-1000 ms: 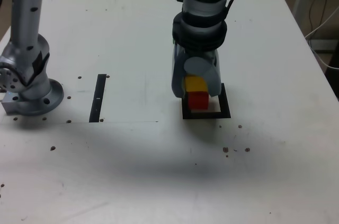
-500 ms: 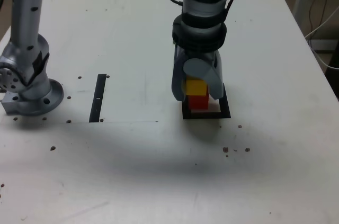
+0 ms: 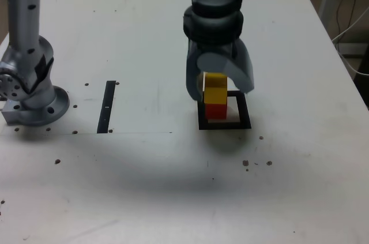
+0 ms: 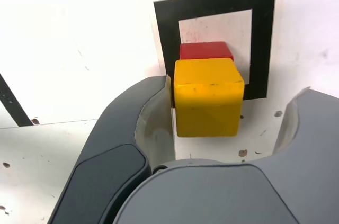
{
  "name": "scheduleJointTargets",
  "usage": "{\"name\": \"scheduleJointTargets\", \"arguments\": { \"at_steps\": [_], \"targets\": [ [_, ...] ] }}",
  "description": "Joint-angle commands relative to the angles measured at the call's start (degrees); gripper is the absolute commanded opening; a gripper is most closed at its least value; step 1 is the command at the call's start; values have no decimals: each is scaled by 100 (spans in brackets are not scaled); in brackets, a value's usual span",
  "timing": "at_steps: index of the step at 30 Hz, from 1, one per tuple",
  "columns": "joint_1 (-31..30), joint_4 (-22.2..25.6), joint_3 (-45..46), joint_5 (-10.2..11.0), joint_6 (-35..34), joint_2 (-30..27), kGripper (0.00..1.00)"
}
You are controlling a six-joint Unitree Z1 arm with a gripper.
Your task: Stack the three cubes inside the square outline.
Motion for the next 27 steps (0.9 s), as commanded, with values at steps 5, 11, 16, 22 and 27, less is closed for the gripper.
{"name": "scheduleJointTargets", "arguments": {
  "at_steps": [5,11,16,22,27],
  "targets": [
    [312,43,253,241,222,-517,100],
    [1028,111,413,688,1068,-885,100],
    [1798,303,453,899,1816,-1013,100],
    [2727,232,471,930,2489,-872,100],
    [3316,183,127,908,2967,-408,100]
  ]
}}
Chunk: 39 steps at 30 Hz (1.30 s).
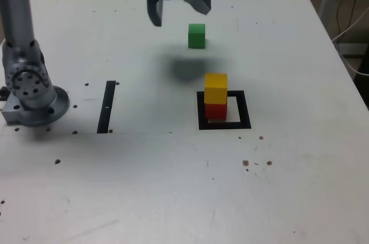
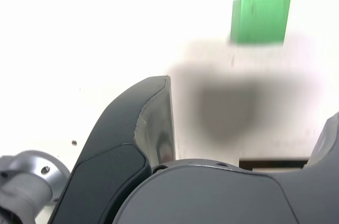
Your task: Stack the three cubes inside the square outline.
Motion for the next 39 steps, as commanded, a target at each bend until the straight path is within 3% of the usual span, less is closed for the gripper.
{"name": "scheduleJointTargets", "arguments": {
  "at_steps": [1,8,12,18,22,26,33,39],
  "targets": [
    [209,-30,-208,-29,176,290,100],
    [707,-58,-817,-170,594,1079,99],
    [736,-101,-887,-257,641,1286,99],
    [696,-203,-897,-566,778,1552,97],
    [718,-272,-920,-578,810,1726,92],
    [762,-364,-912,-541,812,1859,81],
    [787,-620,-847,-531,812,1931,47],
    [799,-620,-849,-601,812,1988,32]
  ]
}}
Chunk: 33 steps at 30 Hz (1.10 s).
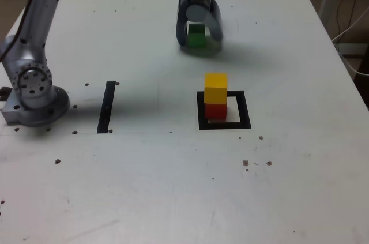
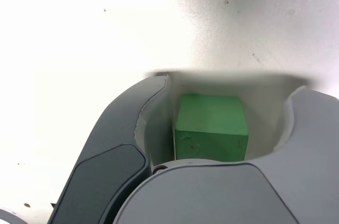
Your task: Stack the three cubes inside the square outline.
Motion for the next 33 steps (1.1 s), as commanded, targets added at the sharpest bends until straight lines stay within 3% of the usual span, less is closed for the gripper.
{"name": "scheduleJointTargets", "arguments": {
  "at_steps": [1,7,26,33],
  "targets": [
    [12,7,-4,-42,10,32,29],
    [1,224,-36,-208,10,-50,13],
    [-203,333,-213,-307,52,-402,3],
    [-841,642,-349,-430,-269,-964,2]
  ]
}}
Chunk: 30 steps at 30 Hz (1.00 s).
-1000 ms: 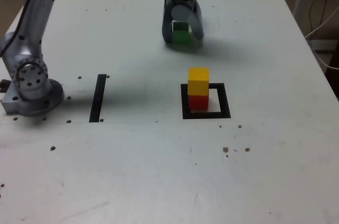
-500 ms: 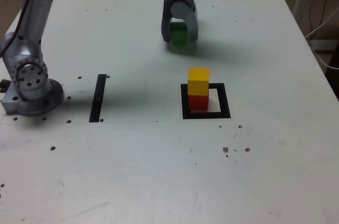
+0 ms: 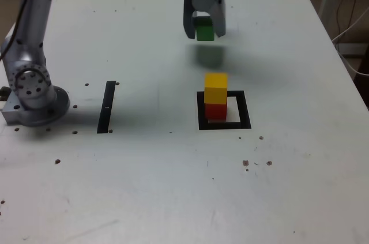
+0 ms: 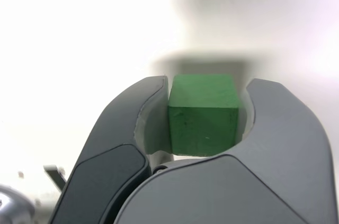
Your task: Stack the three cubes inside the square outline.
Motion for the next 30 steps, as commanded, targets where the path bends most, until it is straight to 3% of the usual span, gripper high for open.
{"name": "scheduleJointTargets", "arguments": {
  "at_steps": [1,9,17,30],
  "targets": [
    [-306,221,-78,-11,-244,-267,2],
    [-1624,853,-260,-101,-1470,-696,3],
    [-2727,1040,-314,-48,-2533,-718,3],
    [-3081,1145,-147,28,-3157,-735,3]
  ]
}}
